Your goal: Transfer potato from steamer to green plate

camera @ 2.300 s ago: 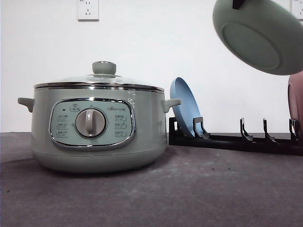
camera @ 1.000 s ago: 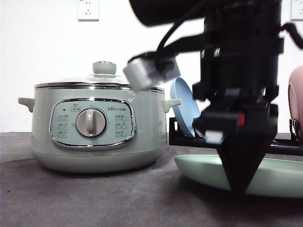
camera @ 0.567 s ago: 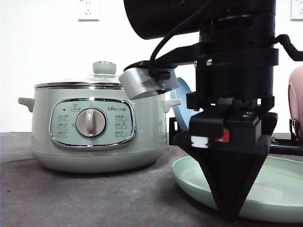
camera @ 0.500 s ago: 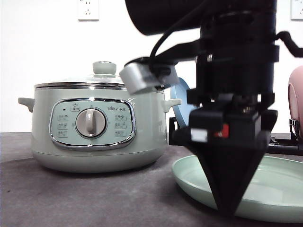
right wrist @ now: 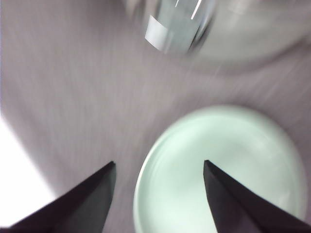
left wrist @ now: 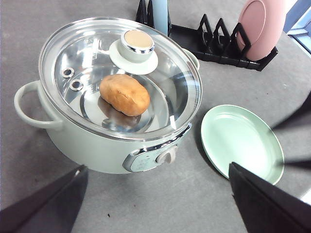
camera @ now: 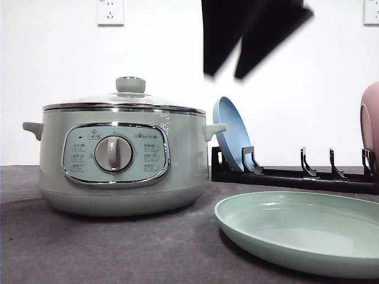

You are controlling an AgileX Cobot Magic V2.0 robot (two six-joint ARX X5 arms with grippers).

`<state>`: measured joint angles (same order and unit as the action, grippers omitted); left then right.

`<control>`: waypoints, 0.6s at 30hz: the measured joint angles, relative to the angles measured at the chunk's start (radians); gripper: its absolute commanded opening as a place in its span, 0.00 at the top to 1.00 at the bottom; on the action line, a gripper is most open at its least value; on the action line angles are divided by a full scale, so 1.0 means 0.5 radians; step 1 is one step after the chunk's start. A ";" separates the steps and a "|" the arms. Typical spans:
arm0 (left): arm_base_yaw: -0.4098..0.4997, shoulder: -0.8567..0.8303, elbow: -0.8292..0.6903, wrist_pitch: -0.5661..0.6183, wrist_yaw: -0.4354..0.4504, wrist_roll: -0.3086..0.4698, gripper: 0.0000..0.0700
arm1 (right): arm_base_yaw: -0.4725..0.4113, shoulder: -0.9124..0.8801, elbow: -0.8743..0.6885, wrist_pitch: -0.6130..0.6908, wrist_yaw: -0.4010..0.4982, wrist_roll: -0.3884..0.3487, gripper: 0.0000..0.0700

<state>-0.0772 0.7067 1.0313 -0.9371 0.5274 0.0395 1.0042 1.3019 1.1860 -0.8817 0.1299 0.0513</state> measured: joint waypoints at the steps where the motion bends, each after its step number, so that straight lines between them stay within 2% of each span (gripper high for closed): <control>1: 0.000 0.000 0.000 0.000 0.000 0.000 0.15 | -0.030 -0.027 0.038 0.013 -0.005 -0.012 0.49; 3: 0.000 0.000 0.000 0.001 0.000 0.000 0.15 | -0.094 -0.073 0.104 0.040 -0.030 -0.032 0.49; 6: 0.000 0.000 0.000 0.001 0.000 0.000 0.15 | -0.207 -0.117 0.183 0.073 -0.170 -0.051 0.49; 9: 0.000 0.000 0.000 0.000 0.000 0.000 0.15 | -0.346 -0.149 0.204 0.144 -0.425 -0.058 0.49; 14: 0.000 0.000 0.000 0.000 0.000 0.000 0.15 | -0.597 -0.160 0.203 0.180 -0.969 -0.058 0.49; 16: 0.000 0.000 0.000 0.000 0.000 -0.001 0.15 | -0.677 -0.160 0.203 0.179 -1.095 -0.058 0.49; 18: 0.000 0.000 0.000 0.001 0.000 -0.001 0.15 | -0.725 -0.160 0.203 0.177 -1.131 -0.058 0.49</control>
<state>-0.0772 0.7067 1.0313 -0.9367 0.5274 0.0391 0.6415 1.2221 1.2877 -0.7930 -0.4356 0.0223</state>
